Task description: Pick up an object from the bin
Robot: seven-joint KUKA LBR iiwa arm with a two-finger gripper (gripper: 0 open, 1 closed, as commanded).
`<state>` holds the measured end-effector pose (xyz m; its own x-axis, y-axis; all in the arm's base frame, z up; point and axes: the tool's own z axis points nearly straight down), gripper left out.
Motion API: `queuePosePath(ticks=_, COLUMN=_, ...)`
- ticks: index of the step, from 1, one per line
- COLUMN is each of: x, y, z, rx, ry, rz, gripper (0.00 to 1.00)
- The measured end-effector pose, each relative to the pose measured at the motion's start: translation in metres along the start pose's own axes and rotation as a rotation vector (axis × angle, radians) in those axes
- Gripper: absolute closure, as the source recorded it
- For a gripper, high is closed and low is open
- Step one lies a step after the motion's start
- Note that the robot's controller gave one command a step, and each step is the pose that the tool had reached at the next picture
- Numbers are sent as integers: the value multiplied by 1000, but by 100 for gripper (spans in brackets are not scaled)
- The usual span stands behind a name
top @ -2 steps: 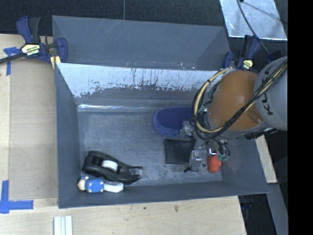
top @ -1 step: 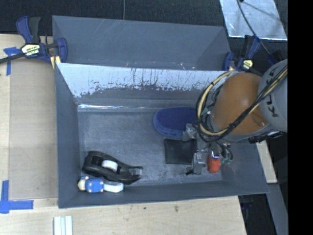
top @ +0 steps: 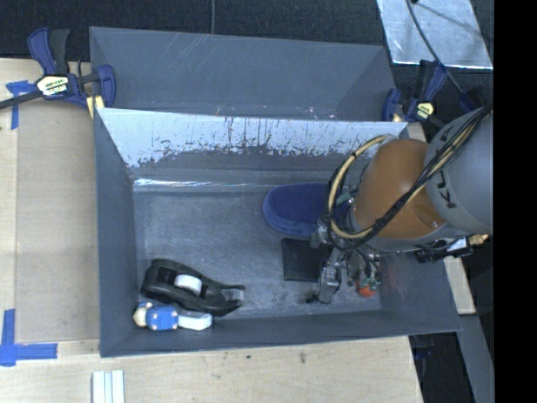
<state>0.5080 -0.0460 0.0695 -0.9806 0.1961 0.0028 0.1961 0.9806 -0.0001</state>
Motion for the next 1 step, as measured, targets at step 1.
queuePosePath(ticks=1, x=0, y=0, z=0, rx=0, ry=-1, rz=-3, gripper=0)
